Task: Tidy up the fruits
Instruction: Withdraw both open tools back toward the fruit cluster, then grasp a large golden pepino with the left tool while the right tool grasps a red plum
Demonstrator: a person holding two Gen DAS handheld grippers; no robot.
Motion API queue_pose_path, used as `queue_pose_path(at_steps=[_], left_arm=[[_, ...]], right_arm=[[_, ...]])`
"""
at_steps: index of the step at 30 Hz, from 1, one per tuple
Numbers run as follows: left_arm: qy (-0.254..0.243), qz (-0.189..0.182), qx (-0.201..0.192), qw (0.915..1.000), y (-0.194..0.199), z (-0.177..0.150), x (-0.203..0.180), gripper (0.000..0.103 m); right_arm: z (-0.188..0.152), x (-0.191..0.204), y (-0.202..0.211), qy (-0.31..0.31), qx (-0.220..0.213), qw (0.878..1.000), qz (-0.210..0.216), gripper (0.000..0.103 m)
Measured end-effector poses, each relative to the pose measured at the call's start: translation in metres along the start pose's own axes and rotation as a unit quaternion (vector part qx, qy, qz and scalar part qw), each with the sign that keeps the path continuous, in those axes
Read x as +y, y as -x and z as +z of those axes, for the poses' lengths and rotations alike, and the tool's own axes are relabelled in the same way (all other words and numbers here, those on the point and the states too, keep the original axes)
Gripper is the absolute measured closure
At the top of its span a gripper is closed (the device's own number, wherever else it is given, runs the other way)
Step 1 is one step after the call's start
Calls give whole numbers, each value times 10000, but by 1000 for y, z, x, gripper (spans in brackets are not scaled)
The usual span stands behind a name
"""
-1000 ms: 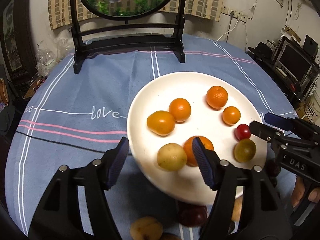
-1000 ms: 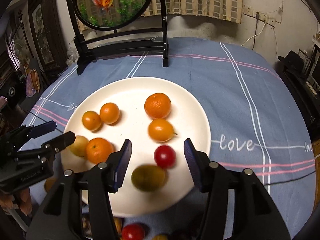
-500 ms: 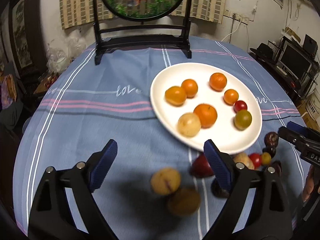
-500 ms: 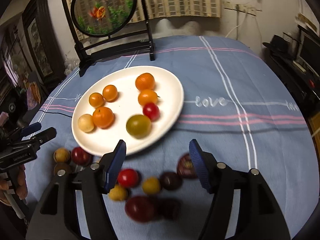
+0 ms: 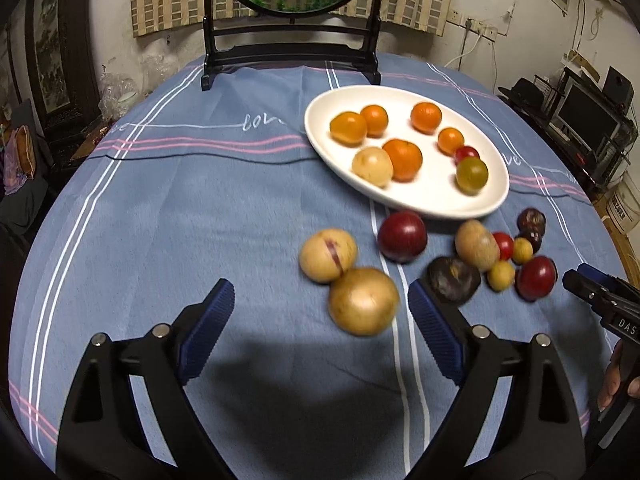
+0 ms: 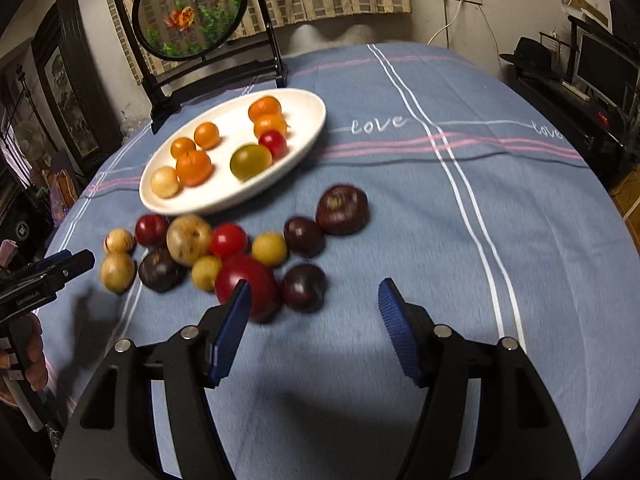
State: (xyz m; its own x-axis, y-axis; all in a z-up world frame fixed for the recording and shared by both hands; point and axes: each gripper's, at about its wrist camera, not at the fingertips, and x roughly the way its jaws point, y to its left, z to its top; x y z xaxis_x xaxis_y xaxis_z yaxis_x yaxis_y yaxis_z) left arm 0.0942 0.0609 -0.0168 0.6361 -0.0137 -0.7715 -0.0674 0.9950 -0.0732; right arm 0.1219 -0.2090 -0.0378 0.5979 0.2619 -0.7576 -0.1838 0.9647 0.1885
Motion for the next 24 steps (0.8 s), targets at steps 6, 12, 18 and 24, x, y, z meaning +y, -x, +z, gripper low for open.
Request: queue_pose_path(at_steps=[6, 12, 18, 24], left_arm=[[-119, 52, 167, 9998, -7, -14, -7, 13], [-155, 171, 256, 9994, -17, -16, -9, 13], [90, 32, 483, 9988, -33, -10, -11, 14], [-29, 253, 538, 9982, -49, -6, -19, 22]], right_arm=[[-12, 0, -4, 26, 117, 9999, 55, 37], [-15, -2, -9, -25, 146, 9997, 182, 37], [-17, 1, -8, 86, 145, 9995, 266, 37], [-17, -2, -9, -2, 150, 9993, 348, 37]])
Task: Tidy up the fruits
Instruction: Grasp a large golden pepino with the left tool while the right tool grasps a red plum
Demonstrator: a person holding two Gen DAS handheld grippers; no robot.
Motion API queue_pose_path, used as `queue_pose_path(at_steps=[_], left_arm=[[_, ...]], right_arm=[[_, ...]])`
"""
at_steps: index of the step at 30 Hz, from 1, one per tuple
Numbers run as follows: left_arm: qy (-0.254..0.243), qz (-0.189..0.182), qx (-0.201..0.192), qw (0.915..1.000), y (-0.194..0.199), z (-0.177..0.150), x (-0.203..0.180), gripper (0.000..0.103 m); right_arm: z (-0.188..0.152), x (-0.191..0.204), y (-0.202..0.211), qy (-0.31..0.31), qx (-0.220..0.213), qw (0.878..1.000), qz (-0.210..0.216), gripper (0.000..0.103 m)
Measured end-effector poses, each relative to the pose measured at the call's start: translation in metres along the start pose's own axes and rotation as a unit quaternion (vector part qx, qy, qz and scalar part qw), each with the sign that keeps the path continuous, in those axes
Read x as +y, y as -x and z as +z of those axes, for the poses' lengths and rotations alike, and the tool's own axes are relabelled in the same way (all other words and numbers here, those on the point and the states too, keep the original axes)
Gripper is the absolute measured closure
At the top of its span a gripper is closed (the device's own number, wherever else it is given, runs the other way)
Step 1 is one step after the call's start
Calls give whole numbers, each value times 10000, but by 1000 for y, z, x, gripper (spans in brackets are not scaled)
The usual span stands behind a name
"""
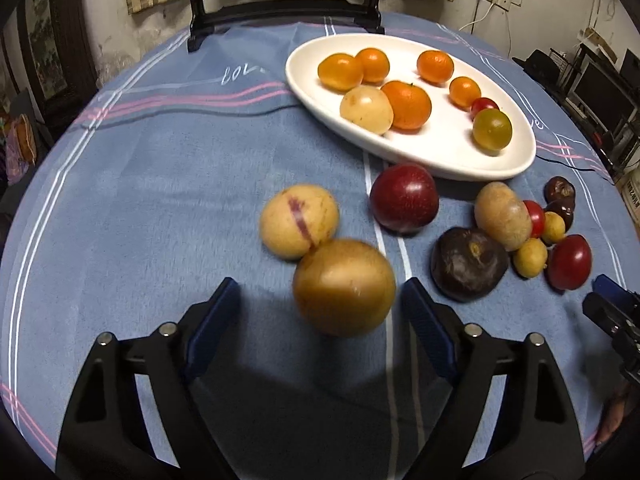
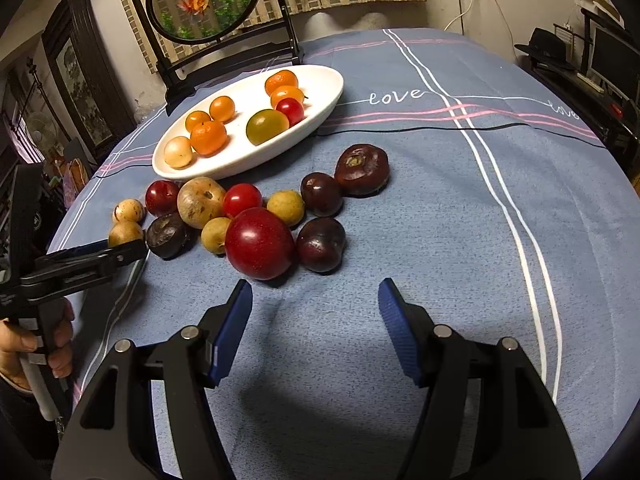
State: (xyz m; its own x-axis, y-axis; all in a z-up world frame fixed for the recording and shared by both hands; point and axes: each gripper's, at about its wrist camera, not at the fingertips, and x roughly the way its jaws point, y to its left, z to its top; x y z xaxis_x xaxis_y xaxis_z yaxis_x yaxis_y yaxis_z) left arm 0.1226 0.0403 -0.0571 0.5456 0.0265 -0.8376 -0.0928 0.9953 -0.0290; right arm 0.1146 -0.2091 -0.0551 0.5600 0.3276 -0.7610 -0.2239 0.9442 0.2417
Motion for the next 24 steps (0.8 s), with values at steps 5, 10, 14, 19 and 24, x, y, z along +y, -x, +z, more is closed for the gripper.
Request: queue_pose_path(at_steps=[5, 10, 14, 19, 24], left_arm=[[-113, -110, -92, 9998, 2, 3, -1, 54], [-62, -290, -170, 9994, 7, -2, 3, 57], [-33, -358, -196, 9992, 12, -8, 6, 58], [-57, -449, -221, 9987, 15, -14, 10, 58], [-39, -550, -216, 9982, 15, -15, 14, 57]], right_arm=[[1, 0, 0, -4, 3, 10000, -27, 37], [1, 11, 4, 283, -90, 9992, -258, 37], [6, 28, 5, 674, -136, 9973, -259, 37], [17, 51, -2, 1307, -230, 9900, -469, 37], [22, 68, -19, 1918, -81, 9789, -707, 37]])
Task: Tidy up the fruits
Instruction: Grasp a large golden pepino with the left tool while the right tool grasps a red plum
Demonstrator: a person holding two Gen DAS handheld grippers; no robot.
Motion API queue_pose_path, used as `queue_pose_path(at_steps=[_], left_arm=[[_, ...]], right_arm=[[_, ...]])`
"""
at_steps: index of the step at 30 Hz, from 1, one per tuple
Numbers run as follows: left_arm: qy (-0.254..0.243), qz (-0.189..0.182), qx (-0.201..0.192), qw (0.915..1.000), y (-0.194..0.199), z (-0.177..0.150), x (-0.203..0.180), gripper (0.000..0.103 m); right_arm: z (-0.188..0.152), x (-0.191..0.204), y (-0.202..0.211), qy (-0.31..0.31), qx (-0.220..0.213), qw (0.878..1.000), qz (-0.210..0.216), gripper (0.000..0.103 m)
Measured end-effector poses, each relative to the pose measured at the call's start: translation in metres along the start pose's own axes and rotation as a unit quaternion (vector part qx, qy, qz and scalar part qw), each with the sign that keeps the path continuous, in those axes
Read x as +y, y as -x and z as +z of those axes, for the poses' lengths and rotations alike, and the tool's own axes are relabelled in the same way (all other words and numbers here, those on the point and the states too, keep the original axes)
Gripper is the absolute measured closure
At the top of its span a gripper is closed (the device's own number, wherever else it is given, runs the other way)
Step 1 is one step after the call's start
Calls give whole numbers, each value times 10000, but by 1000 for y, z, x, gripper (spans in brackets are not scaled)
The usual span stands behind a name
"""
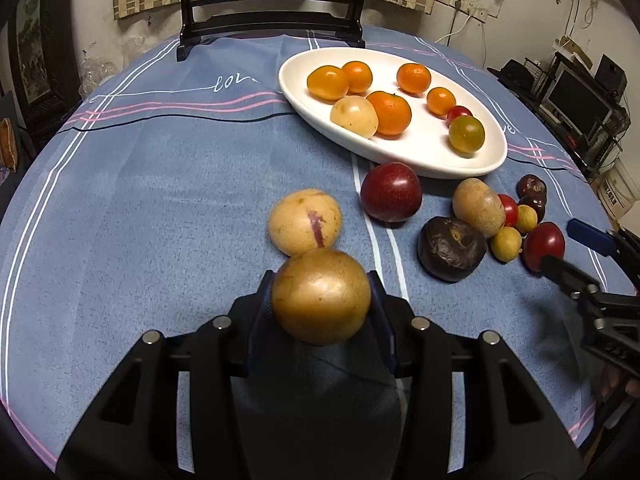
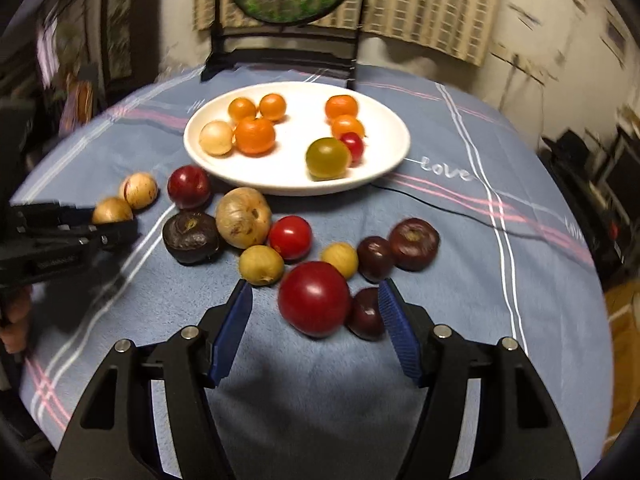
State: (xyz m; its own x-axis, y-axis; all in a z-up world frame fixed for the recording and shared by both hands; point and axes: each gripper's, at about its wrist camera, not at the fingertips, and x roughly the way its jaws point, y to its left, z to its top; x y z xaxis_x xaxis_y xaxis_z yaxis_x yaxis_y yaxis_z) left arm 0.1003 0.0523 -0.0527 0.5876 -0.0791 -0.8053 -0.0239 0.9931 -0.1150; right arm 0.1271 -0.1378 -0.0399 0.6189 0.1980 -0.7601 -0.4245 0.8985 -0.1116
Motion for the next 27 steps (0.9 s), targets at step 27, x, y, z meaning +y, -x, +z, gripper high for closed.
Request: queue_pose_path(at_steps=[27], left_arm=[[-146, -154, -162, 9996, 28, -1, -4, 58]], right_arm=[[0, -20, 30, -508, -323, 9970, 486, 61]])
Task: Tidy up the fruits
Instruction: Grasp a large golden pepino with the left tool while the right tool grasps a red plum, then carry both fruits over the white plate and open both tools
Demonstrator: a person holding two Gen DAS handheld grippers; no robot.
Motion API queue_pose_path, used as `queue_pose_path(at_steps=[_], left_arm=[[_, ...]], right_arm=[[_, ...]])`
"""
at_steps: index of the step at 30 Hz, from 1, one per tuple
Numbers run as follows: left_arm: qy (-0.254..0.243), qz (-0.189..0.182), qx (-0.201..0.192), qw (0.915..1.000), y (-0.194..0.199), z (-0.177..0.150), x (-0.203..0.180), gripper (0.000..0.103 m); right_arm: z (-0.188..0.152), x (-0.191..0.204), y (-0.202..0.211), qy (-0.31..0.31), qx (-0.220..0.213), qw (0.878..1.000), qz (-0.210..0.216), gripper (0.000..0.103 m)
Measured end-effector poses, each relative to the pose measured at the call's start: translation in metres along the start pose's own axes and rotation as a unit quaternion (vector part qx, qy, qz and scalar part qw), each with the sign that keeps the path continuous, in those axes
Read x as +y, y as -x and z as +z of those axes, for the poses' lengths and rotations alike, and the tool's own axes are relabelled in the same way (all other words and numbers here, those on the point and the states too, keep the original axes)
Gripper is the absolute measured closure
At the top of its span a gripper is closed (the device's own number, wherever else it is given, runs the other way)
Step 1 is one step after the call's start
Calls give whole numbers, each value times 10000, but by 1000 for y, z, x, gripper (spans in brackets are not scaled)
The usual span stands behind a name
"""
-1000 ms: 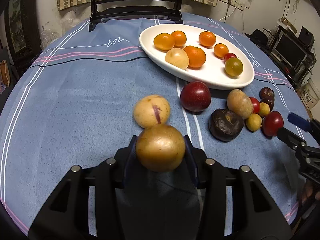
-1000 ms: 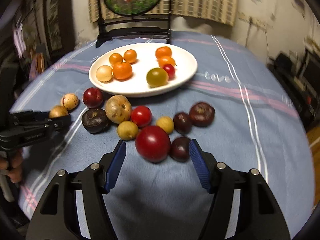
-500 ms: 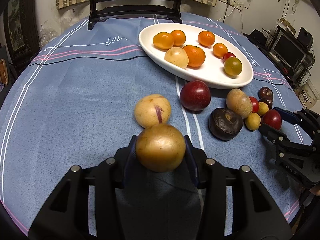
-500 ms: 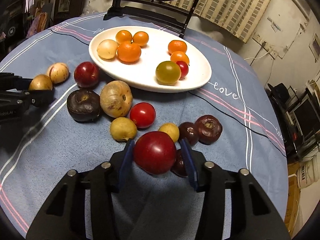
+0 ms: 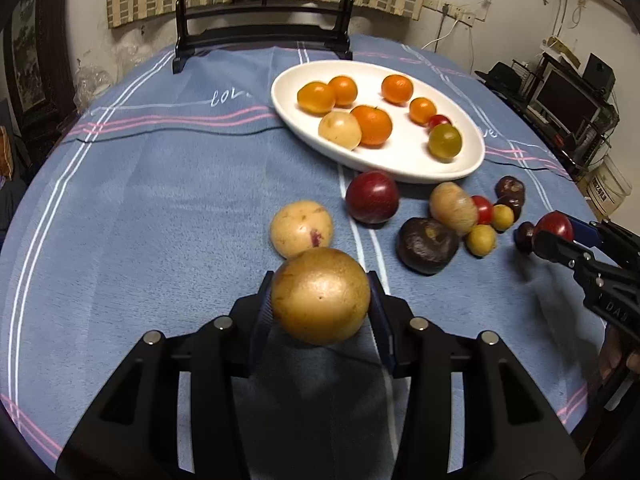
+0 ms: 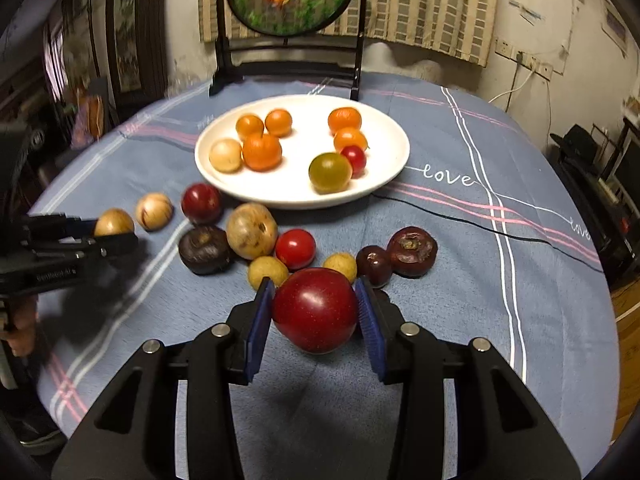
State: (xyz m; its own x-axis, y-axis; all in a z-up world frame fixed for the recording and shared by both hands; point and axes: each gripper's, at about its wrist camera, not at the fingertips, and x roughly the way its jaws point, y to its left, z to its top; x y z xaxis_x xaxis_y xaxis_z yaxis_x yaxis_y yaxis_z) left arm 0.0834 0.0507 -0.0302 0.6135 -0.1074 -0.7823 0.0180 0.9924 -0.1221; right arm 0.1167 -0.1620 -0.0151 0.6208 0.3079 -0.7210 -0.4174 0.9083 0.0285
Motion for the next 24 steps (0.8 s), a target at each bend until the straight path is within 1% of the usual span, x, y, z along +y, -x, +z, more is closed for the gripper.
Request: queue_pose_path(at_steps=[4, 7, 11, 13, 15, 17, 20, 24], left_arm=[[-115, -52, -145, 9998, 14, 6, -5, 58], [-225, -20, -254, 9994, 22, 16, -9, 58], [-387, 34, -426, 9983, 29, 41, -15, 58], [-473, 118, -538, 9974, 31, 54, -20, 58], [-511, 126, -630, 9966, 30, 67, -23, 58], [-537, 132, -674, 9962, 26, 78, -25, 58], [-587, 299, -726, 9952, 12, 97, -29, 58], [-431, 411, -609, 9964, -20, 123, -25, 58]], right_arm=[[7, -6, 16, -248, -242, 9992, 185, 61], [16, -7, 24, -294, -395, 9985, 236, 61], [32, -6, 28, -265, -530, 9978, 289, 61], [43, -4, 26, -212, -601, 9977, 234, 61], [57, -2, 21, -163, -648, 9976, 203, 61], [67, -1, 15, -124, -679, 9975, 129, 61], [88, -1, -3, -111, -661, 9977, 49, 61], [109, 0, -30, -29, -498, 9988, 10, 61]])
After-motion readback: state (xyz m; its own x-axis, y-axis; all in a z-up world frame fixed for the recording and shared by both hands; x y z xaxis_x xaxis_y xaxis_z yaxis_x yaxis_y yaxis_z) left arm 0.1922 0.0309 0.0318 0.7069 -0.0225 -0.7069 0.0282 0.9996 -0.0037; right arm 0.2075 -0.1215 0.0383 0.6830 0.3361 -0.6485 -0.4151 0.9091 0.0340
